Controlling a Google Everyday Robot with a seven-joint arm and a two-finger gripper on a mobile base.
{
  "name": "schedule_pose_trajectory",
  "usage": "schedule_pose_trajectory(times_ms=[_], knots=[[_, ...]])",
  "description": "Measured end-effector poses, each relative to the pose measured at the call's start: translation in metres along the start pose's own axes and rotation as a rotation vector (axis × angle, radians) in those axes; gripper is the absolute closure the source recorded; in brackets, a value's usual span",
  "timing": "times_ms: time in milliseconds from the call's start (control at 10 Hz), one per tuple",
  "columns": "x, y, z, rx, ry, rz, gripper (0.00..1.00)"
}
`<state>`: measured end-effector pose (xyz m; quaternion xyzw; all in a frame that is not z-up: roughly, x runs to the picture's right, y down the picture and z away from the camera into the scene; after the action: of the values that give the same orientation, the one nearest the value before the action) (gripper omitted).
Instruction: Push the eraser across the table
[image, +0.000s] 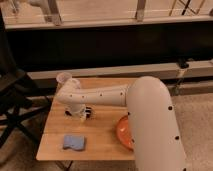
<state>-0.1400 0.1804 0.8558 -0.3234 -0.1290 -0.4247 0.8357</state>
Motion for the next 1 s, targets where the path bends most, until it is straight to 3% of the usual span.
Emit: schedule_pose_trajectory(times_ms=[1000], knots=[[0.001, -0.0084, 0.0029, -0.004, 0.007, -0.033, 1.0]])
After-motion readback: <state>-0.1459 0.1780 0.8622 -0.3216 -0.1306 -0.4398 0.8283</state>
